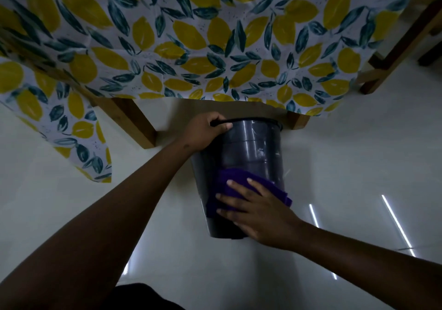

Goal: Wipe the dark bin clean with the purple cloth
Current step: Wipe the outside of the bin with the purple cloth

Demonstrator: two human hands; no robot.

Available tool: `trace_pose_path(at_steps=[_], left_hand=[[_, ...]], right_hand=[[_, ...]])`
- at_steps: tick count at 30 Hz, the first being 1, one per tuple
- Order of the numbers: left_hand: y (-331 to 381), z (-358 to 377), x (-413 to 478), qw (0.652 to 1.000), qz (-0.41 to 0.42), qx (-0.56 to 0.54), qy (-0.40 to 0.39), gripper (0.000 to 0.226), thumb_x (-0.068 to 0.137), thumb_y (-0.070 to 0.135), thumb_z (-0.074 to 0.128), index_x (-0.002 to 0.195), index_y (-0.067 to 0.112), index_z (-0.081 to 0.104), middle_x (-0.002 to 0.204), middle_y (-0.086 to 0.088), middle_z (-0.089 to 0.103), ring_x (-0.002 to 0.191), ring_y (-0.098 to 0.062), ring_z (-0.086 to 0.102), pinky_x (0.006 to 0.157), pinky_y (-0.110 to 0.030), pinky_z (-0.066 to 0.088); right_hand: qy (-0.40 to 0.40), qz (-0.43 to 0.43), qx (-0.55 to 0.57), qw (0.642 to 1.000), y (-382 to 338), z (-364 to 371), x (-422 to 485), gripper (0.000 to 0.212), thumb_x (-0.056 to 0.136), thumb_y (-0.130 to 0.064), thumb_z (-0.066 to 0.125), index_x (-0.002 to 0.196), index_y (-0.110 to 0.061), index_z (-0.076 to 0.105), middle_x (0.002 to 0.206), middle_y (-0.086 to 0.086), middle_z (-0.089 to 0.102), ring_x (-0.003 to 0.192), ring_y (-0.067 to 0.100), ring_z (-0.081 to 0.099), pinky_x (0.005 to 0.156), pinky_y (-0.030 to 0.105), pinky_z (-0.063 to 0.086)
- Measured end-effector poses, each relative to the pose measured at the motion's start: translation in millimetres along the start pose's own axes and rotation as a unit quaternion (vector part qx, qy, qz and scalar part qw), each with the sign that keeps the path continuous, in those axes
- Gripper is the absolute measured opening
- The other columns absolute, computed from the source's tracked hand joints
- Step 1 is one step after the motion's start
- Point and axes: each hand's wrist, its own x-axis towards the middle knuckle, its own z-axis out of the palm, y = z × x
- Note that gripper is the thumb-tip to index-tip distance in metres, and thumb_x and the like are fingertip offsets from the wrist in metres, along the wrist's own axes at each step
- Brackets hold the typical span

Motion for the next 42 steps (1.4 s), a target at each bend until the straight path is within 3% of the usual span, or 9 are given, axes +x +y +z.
trace_pose_path(at_steps=[7,14,20,22,25,28,32,38,42], left_hand=[[-6,2,-2,0.998,0.0,-0.067,0.007,0.017,0.086,0.031,0.069,0.093,0.015,0.071,0.082,0.008,0.068,0.077,-0.001,0.061,0.075,-0.024,0.049],[-6,-2,-2,1.0,0.008,-0.008,0.01,0.016,0.087,0.03,0.068,0.089,0.015,0.068,0.073,0.011,0.062,0.063,0.005,0.054,0.059,-0.011,0.04],[-2,3,-8,0.999,0.045,0.009,0.025,0.034,0.086,0.029,0.069,0.118,0.02,0.064,0.107,0.016,0.061,0.096,0.004,0.055,0.074,0.007,0.035],[-5,3,-6,0.998,0.052,0.033,0.023,0.032,0.088,0.032,0.066,0.118,0.021,0.063,0.109,0.013,0.061,0.101,-0.001,0.056,0.075,0.004,0.036],[-10,5,-4,0.996,0.054,0.067,0.019,0.027,0.089,0.039,0.063,0.11,0.023,0.061,0.104,0.012,0.062,0.096,-0.007,0.059,0.077,-0.018,0.045],[-12,7,-2,0.995,0.059,0.073,0.026,0.027,0.088,0.041,0.063,0.11,0.025,0.06,0.106,0.009,0.065,0.098,-0.01,0.06,0.083,-0.029,0.048],[-9,9,-3,0.996,0.068,0.048,0.029,0.023,0.087,0.033,0.066,0.108,0.023,0.064,0.103,0.012,0.063,0.098,-0.008,0.06,0.084,-0.024,0.046],[-5,5,-4,0.999,0.045,-0.003,0.03,0.019,0.085,0.026,0.07,0.101,0.016,0.065,0.094,0.008,0.065,0.084,-0.002,0.06,0.069,-0.004,0.042],[-8,5,-2,0.999,0.026,-0.022,0.04,0.023,0.083,0.028,0.073,0.098,0.012,0.065,0.091,0.002,0.067,0.082,-0.006,0.061,0.07,-0.013,0.046]], right_hand=[[0.121,0.212,0.175,0.954,33,-6,13,0.048,0.098,-0.031,0.04,0.145,-0.034,0.034,0.157,-0.011,0.022,0.149,0.021,0.004,0.116,0.051,0.012],[0.044,0.052,0.022,0.997,5,1,2,0.048,0.098,-0.037,0.044,0.144,-0.036,0.035,0.157,-0.009,0.024,0.149,0.024,0.006,0.116,0.051,0.013],[0.043,0.101,0.055,0.992,19,3,5,0.05,0.098,-0.034,0.044,0.146,-0.035,0.033,0.158,-0.009,0.022,0.149,0.023,0.008,0.114,0.052,0.02],[0.05,0.103,0.06,0.992,21,3,6,0.05,0.098,-0.034,0.043,0.147,-0.035,0.032,0.158,-0.009,0.022,0.149,0.023,0.008,0.114,0.051,0.019],[0.063,0.103,0.062,0.991,16,3,11,0.048,0.098,-0.034,0.041,0.146,-0.035,0.033,0.158,-0.008,0.023,0.148,0.022,0.009,0.115,0.05,0.018],[0.098,0.166,0.103,0.976,21,2,18,0.048,0.098,-0.033,0.04,0.145,-0.034,0.033,0.158,-0.008,0.022,0.149,0.02,0.007,0.116,0.048,0.015],[0.132,0.235,0.149,0.951,28,1,19,0.049,0.098,-0.031,0.038,0.147,-0.031,0.031,0.159,-0.005,0.021,0.149,0.025,0.006,0.115,0.055,0.017],[0.056,0.118,0.049,0.99,-2,8,5,0.053,0.096,-0.035,0.043,0.147,-0.036,0.03,0.159,-0.009,0.018,0.149,0.023,0.006,0.115,0.051,0.017],[0.106,0.196,0.129,0.966,21,4,14,0.051,0.098,-0.032,0.038,0.148,-0.034,0.027,0.159,-0.008,0.017,0.149,0.022,0.005,0.116,0.051,0.016]])
